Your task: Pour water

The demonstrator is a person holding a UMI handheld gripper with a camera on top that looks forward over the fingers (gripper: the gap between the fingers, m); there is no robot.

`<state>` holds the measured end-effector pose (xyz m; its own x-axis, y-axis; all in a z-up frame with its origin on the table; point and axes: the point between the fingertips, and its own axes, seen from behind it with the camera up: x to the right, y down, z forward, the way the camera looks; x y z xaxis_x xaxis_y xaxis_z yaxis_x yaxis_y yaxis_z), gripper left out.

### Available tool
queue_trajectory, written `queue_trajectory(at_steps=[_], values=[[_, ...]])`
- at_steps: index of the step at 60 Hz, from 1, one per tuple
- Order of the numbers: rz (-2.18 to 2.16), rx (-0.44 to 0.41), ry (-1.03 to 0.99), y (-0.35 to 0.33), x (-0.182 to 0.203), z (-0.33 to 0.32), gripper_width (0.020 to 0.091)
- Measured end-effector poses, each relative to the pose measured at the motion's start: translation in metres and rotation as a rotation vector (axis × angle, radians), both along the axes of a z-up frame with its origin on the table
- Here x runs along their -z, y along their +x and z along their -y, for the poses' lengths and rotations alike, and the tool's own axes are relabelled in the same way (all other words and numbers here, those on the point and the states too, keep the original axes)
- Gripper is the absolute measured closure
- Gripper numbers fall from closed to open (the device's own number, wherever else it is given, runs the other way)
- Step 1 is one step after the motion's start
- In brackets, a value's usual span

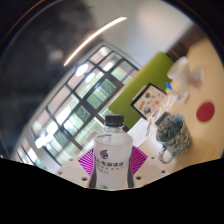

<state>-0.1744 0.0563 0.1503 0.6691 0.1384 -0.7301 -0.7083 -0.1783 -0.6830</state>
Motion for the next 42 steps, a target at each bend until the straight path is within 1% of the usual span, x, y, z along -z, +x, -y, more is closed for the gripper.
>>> queue_trajectory(at_steps=[3,4,6,12,13,14,15,17,22,23,24,30,32,33,38,39,40,42], values=[[-0.251,-0.002,-0.036,0.009,-0.007,-0.01,0.0676],[-0.323,0.01,-0.049,0.006,-0.011,-0.015,0.0677],[-0.452,0.005,-0.057,0.017,-0.004,-0.029,0.0676],[-0.795,0.029,-0.08,0.04,-0.007,-0.042,0.0674],[-0.838,0.036,-0.078,0.044,-0.008,-0.043,0.0674],[-0.888,0.057,-0.093,0.04,-0.021,-0.026,0.0675],[-0.923,0.056,-0.086,0.047,-0.016,-0.031,0.0671],[-0.995,0.084,-0.091,0.048,-0.012,-0.044,0.0673],[-1.174,0.077,-0.116,0.05,-0.006,-0.048,0.0672],[-1.212,0.067,-0.135,0.055,-0.01,-0.04,0.0672],[-1.227,0.073,-0.143,0.049,-0.005,-0.05,0.0672],[-1.296,0.048,-0.181,0.044,0.007,-0.053,0.0673],[-1.3,0.046,-0.184,0.043,0.003,-0.041,0.0674],[-1.299,0.049,-0.187,0.044,0.004,-0.052,0.0675],[-1.263,0.052,-0.2,0.043,0.009,-0.05,0.0673],[-1.255,0.047,-0.204,0.042,0.007,-0.04,0.0674],[-1.243,0.045,-0.208,0.039,0.009,-0.051,0.0672],[-1.203,0.023,-0.214,0.034,0.006,-0.051,0.0672]])
